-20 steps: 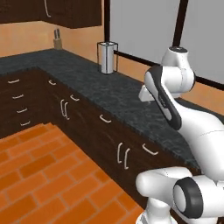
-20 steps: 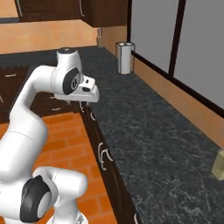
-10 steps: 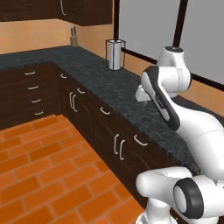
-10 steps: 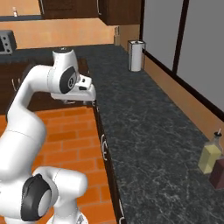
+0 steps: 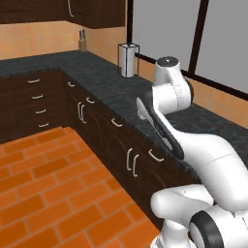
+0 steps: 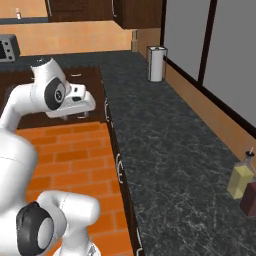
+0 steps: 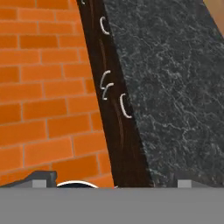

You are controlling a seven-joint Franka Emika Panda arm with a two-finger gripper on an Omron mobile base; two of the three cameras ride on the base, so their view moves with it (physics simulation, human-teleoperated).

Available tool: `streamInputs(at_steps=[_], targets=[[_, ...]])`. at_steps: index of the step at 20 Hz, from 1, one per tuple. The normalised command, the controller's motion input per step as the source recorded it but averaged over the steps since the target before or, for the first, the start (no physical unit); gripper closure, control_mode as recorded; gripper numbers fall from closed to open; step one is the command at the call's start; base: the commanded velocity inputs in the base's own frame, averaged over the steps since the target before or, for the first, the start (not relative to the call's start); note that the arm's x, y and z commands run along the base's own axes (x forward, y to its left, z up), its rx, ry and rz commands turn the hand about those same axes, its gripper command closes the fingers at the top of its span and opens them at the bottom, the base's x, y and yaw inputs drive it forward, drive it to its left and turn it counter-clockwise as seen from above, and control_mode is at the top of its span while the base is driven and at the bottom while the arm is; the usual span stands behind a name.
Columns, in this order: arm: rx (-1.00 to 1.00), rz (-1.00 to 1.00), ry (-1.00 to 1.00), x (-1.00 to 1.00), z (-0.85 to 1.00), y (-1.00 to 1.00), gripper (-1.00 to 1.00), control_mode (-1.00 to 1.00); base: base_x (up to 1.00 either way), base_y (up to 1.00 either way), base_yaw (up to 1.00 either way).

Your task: Take a straw from the drawer in front and place it inside the glass cup on the dining counter.

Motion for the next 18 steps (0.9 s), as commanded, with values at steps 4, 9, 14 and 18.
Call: streamInputs(at_steps=[4,9,14,18], targets=[[-0.48,-0.13,-0.1,0.15,-0.44,0.53,-1.0,-1.0,0.0,0.0,0.0],[-0.4,-0.1,0.0,0.3,-0.7,0.19,-1.0,-1.0,0.0,0.0,0.0],[-0.27,-0.09,0.0,0.21,-0.81,0.0,-1.0,-1.0,0.0,0.0,0.0],[-0.23,-0.08,0.01,0.09,-0.9,0.0,-1.0,-1.0,0.0,0.0,0.0]])
